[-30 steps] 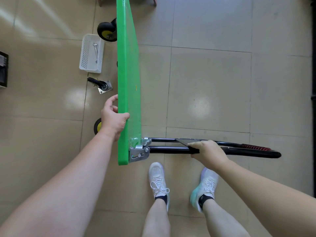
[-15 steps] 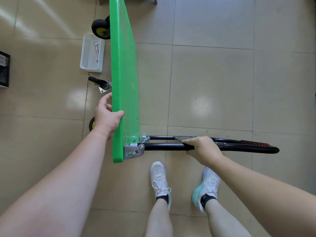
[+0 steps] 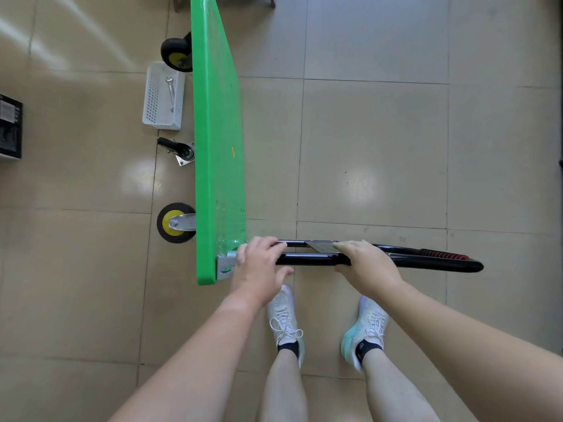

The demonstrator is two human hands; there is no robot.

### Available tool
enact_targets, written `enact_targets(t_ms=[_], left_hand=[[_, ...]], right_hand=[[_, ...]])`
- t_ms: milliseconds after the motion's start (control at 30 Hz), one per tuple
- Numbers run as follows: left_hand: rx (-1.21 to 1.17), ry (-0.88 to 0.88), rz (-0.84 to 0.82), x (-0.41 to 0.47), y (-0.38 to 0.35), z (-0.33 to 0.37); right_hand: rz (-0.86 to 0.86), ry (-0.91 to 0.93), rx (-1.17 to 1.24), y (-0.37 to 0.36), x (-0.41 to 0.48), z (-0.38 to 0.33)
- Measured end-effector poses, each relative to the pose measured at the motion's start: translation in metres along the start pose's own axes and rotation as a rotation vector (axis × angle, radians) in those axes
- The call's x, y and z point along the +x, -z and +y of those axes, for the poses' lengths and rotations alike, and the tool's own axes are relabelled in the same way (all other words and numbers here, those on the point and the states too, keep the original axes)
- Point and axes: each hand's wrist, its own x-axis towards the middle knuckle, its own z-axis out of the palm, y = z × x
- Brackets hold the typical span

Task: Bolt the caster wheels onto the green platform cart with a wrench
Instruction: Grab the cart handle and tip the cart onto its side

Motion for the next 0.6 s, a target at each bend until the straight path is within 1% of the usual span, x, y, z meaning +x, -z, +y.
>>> enact_targets(t_ms=[67,100,167,267,333,433,600], left_hand=[[0.032,-0.002,-0.060,-0.003,-0.013,0.004],[0.029,0.006,-0.049,-0.002,-0.016,0.005],[0.029,0.010,-0.020,0.004,-0.018,0.000],[0.088,0.013,-0.044,0.010,-0.011,-0.007],[0.103,0.049,-0.043,0.008,-0.011,-0.010],[0.102,0.106,-0.039,0.001,-0.014,-0.006],[0.207,0.182,-0.151,-0.009,-0.005,0.026]], right_hand=[[0.001,0.022,-0.067,0.003,-0.004,0.016],[0.003,0.051,-0.078,0.002,-0.006,0.022],[0.010,0.107,-0.060,-0.002,-0.004,0.027],[0.066,0.170,-0.021,-0.013,0.001,0.023],[0.071,0.191,-0.011,-0.018,0.001,0.020],[0.025,0.177,0.002,-0.022,-0.005,0.017],[-0.081,0.110,-0.002,-0.007,-0.014,0.007]])
